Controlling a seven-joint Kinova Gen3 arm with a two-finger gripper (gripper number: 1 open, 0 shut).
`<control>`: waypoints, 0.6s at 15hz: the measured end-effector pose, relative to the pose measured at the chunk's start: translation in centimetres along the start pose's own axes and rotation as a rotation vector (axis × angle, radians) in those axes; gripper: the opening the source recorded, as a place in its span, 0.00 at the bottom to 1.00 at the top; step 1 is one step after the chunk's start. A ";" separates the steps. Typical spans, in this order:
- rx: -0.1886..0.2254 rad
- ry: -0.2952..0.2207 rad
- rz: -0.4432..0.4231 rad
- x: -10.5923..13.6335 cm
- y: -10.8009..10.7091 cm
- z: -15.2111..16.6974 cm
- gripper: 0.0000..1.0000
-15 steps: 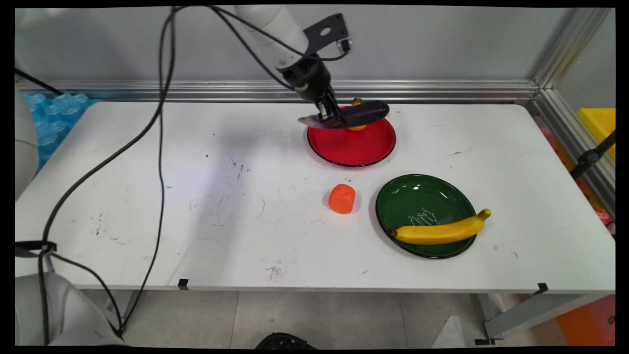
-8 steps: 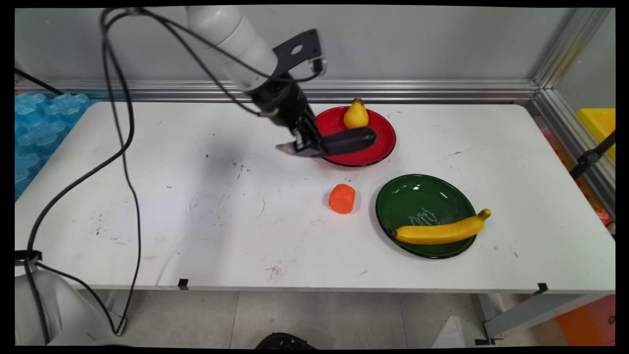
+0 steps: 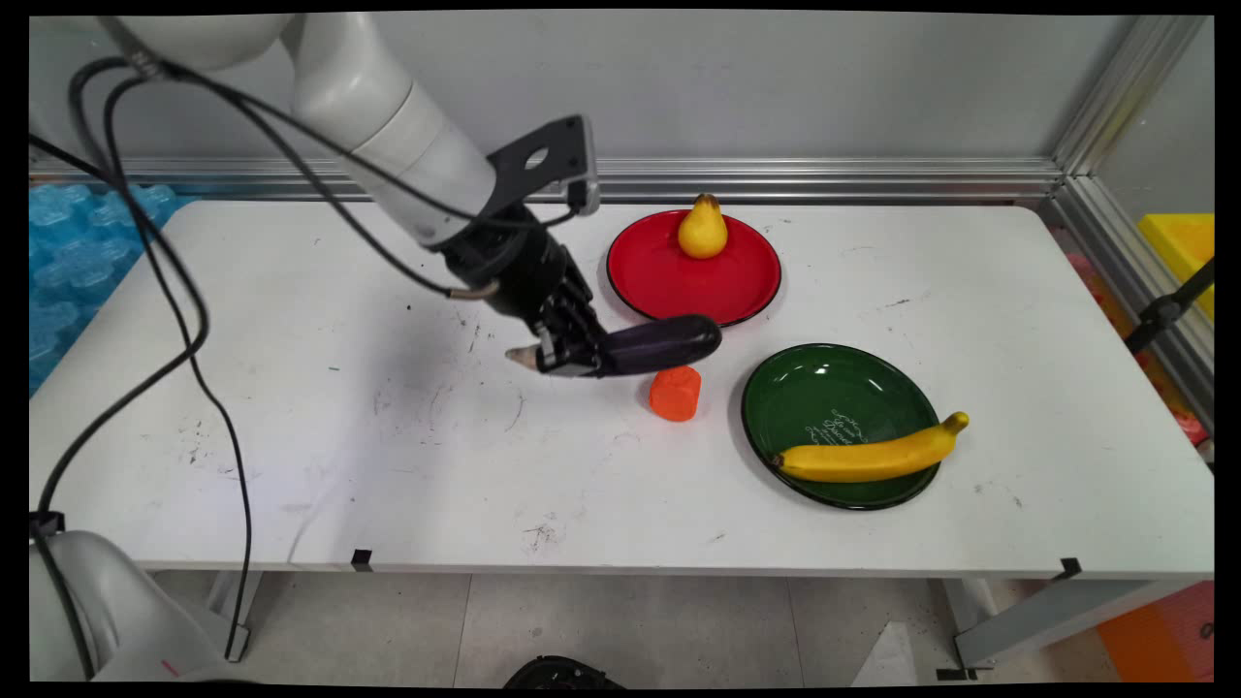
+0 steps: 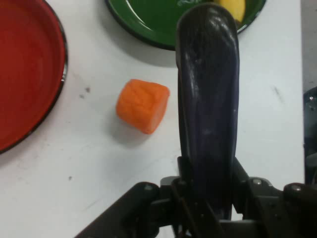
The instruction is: Place the picked object on the table
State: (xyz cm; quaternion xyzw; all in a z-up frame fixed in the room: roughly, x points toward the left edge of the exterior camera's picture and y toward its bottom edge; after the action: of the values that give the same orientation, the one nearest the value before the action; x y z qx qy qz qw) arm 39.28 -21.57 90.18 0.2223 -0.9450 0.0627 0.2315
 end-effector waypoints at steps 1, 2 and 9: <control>-0.005 -0.001 -0.001 -0.4 0.6 0.2 0.00; -0.009 0.000 -0.002 -0.6 1.1 0.5 0.00; -0.037 -0.012 0.027 -1.9 3.3 4.2 0.00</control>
State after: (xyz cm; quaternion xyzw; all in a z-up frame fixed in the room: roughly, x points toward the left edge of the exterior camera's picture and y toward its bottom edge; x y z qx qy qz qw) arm 37.56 -18.81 85.53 0.2055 -0.9503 0.0470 0.2292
